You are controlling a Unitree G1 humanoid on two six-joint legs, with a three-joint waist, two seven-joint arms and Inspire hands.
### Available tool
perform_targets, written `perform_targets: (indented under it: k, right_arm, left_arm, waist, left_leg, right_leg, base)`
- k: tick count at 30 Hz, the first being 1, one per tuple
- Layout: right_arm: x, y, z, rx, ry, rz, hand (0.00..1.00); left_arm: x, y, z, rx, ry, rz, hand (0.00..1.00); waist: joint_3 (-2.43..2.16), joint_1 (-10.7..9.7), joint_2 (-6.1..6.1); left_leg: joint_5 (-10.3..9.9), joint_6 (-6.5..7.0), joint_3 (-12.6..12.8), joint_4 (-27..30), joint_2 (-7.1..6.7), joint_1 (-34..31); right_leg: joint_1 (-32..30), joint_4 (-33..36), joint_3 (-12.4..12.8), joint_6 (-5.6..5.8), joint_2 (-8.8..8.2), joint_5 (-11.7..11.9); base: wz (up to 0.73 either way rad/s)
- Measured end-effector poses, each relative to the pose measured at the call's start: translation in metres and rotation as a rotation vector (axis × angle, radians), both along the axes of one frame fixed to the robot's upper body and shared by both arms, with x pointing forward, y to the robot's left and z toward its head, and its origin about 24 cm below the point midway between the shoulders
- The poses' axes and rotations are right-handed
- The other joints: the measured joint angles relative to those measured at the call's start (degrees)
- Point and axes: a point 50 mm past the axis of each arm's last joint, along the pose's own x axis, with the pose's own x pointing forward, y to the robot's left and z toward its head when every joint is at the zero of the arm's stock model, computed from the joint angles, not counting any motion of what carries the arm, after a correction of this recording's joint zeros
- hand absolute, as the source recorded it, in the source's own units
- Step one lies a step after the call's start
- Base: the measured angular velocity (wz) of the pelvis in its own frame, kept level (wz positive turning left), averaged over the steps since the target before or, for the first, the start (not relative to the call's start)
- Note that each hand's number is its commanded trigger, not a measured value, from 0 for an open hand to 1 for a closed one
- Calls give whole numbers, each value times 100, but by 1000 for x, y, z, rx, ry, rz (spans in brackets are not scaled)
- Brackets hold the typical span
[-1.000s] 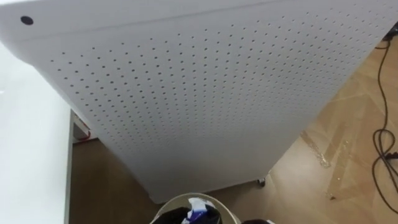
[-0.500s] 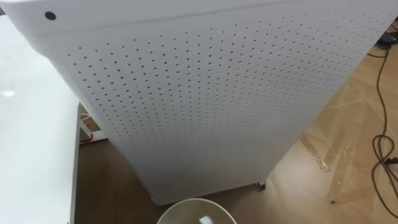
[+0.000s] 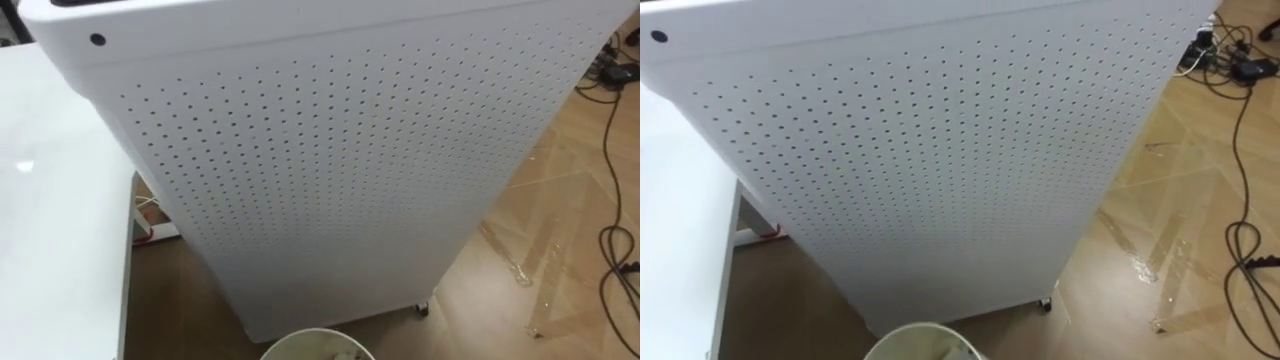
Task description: Pick garbage
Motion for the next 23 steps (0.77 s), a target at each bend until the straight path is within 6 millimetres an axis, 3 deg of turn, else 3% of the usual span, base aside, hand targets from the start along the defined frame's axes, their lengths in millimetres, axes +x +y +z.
perform_targets:
  k: [8,12,20,23]
  right_arm:
    - [-15,-17,-8,-14,67,-77,100]
    - [-38,-23,-17,-22,118,-123,100]
    - [-82,-40,-30,-22,208,-252,100]
    - [-99,-45,-33,-26,246,-307,100]
  left_arm:
    - [-14,8,-10,34,81,31,0]
    - [-24,16,-14,32,103,104,0]
    - [-40,28,-19,47,132,288,0]
    - [-47,34,-21,64,153,370,0]
  waist:
    - [7,-22,-31]
    - [-75,-1,-134]
    - [-89,-10,-167]
    - [-133,-4,-229]
  left_leg:
    - [10,-17,2,-243,8,431]
    - [18,-31,14,-464,26,771]
    - [18,-32,67,-837,46,1409]
    - [18,-32,67,-927,52,1650]
  right_leg:
    - [420,-241,-4,7,22,-12]
    - [722,-433,8,19,107,-18]
    - [1307,-726,17,65,164,-48]
    - [1559,-856,17,73,191,-61]
  base:
    - [0]
    - [-1]
    - [-3]
    - [0]
